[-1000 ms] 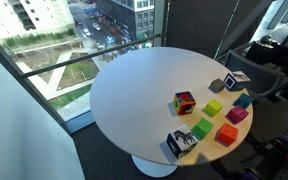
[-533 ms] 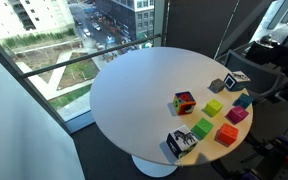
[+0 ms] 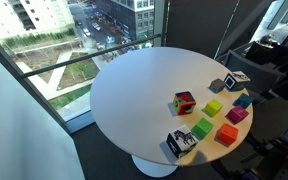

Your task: Pick up the green block and put it on the lime green block

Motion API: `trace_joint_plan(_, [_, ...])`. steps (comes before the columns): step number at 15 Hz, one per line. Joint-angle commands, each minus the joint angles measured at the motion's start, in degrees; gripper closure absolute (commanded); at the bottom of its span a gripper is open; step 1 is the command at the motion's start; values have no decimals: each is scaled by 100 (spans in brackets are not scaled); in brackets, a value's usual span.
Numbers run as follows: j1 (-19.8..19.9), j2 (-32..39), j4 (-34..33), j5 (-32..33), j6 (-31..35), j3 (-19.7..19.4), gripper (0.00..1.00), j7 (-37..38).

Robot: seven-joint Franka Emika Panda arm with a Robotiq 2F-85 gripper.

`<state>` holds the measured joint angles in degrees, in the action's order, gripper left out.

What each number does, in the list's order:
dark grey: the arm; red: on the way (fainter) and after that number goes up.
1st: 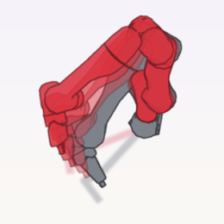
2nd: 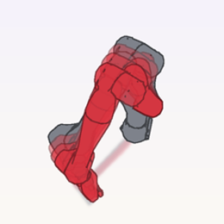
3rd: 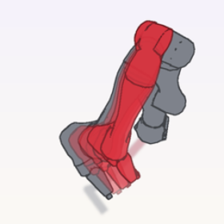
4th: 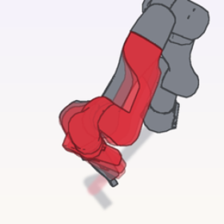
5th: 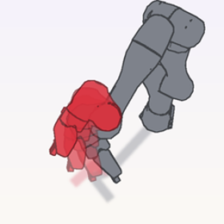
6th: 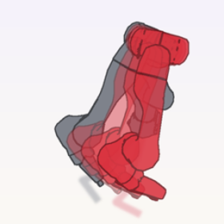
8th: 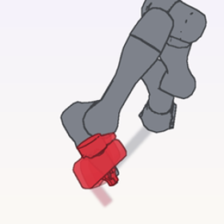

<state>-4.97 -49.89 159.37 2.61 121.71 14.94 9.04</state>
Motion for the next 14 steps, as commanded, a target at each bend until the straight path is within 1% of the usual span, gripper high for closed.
trace_joint_plan(1, [180, 417, -257, 140, 44, -50, 0, 246])
trace_joint_plan(5, [386, 857, -479, 149, -6, -115, 0, 322])
trace_joint_plan(8, [450, 1225, -687, 137, -98, -177, 0, 315])
trace_joint_plan(14, [230, 1922, -956, 73, -201, -292, 0, 31])
